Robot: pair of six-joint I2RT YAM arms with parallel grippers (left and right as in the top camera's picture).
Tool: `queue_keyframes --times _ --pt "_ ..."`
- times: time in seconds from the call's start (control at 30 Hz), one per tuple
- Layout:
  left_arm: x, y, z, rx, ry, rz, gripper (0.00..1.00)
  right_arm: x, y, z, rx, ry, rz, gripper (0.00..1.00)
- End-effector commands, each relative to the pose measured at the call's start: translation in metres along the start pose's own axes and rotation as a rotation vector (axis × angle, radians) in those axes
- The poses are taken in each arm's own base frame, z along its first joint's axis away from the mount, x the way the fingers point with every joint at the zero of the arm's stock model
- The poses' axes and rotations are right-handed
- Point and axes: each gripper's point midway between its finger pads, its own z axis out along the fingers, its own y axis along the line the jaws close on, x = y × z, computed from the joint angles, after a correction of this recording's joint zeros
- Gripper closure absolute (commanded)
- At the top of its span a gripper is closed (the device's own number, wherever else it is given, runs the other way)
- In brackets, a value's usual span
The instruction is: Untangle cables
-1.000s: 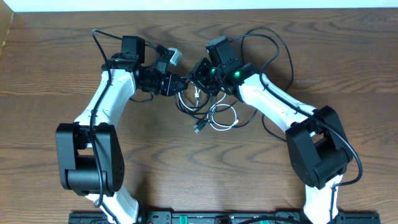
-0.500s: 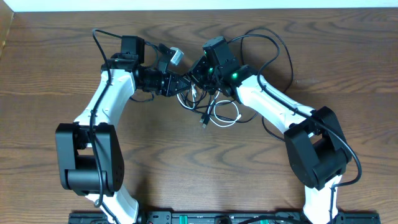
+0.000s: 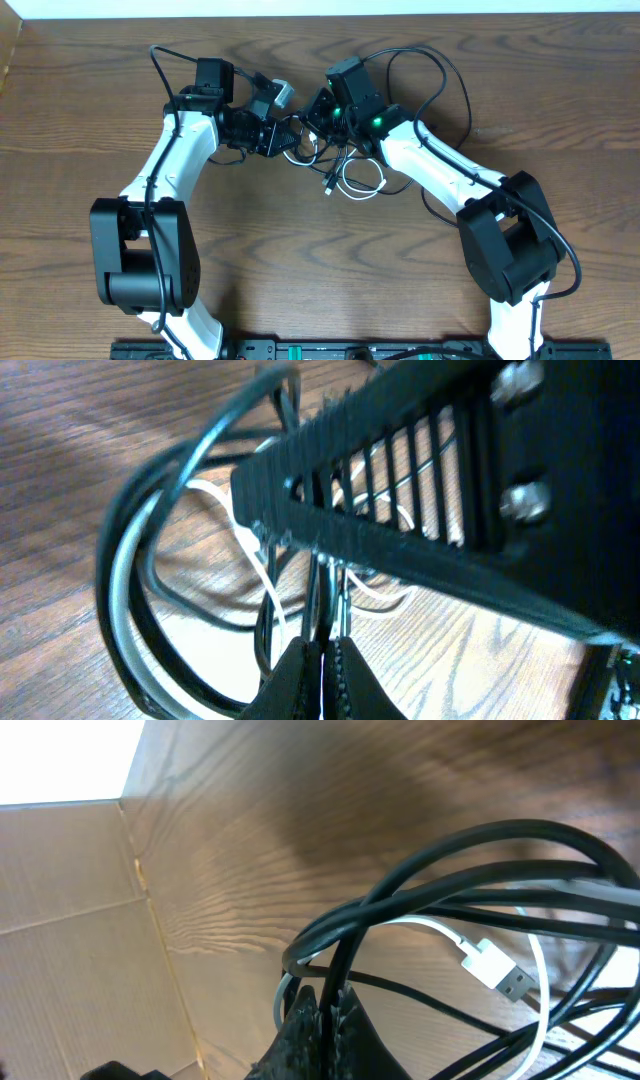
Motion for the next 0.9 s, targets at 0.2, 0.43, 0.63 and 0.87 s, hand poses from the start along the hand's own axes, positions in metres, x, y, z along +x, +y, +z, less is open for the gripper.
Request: queue_keyframes --times 0.2,0.43,0.63,0.87 --pt "0.003 0.006 0.002 -0.023 0.018 0.013 0.65 -0.003 0.01 -0.001 -0.029 -0.026 -0.194 0.99" --pt "0.009 0.021 0.001 -0.115 0.049 0.012 0.37 0.001 0.011 -0.002 -0.052 0.011 -0.405 0.99" --pt "0.012 0.042 -0.003 -0.236 0.067 -0.055 0.36 0.004 0.006 -0.003 -0.042 0.035 -0.549 0.99" --pt "0.012 0.07 -0.012 -0.412 0.048 -0.207 0.34 0.002 -0.016 -0.006 0.024 0.075 -0.506 0.99"
